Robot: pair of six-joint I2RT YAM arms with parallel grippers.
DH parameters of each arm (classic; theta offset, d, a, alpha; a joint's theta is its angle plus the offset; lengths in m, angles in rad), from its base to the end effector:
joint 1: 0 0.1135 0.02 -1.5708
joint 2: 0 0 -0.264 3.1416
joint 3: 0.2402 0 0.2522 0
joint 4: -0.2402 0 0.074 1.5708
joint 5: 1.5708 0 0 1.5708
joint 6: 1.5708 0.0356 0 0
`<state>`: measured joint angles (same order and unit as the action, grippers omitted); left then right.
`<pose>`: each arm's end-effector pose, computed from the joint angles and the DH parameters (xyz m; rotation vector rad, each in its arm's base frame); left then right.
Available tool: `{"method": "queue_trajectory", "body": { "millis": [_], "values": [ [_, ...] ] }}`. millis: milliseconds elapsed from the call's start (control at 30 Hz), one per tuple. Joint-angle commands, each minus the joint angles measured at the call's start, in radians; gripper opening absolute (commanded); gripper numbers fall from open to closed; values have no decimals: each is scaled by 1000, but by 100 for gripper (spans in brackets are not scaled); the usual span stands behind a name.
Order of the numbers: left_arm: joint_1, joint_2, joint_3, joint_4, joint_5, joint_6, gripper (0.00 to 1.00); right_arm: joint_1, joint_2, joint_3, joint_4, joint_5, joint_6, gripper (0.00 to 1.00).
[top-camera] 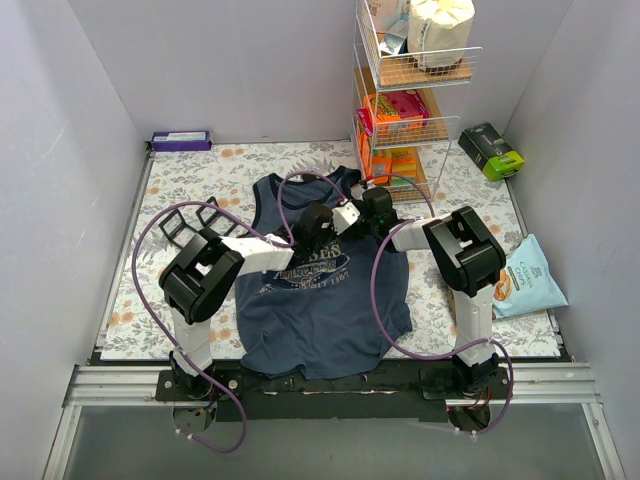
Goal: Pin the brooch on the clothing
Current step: Pin the brooch to the clothes.
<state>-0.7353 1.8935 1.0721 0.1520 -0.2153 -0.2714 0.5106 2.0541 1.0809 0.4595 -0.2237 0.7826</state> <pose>0.3016 -0.2626 0.1579 0.4004 2.2040 -0.3104 0.3668 0.2145 0.1251 0.1576 2.2308 0.9852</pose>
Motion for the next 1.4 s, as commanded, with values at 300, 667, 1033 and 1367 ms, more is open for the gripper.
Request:
{"method": "queue_trajectory", "body": {
  "millis": [300,667,1033,1367],
  "values": [
    [-50,38,-1,-15,-61,41,0,-11,-89,11,-18,21,-9,1],
    [-62,7,-9,-2,-16,5,0,-12,-71,24,-12,-6,9,1],
    [-62,-14,9,4,109,-123,0,-12,-46,20,-2,-19,26,1],
    [-62,-47,9,23,151,-196,0,-12,-28,21,-1,-19,30,1]
  ]
}}
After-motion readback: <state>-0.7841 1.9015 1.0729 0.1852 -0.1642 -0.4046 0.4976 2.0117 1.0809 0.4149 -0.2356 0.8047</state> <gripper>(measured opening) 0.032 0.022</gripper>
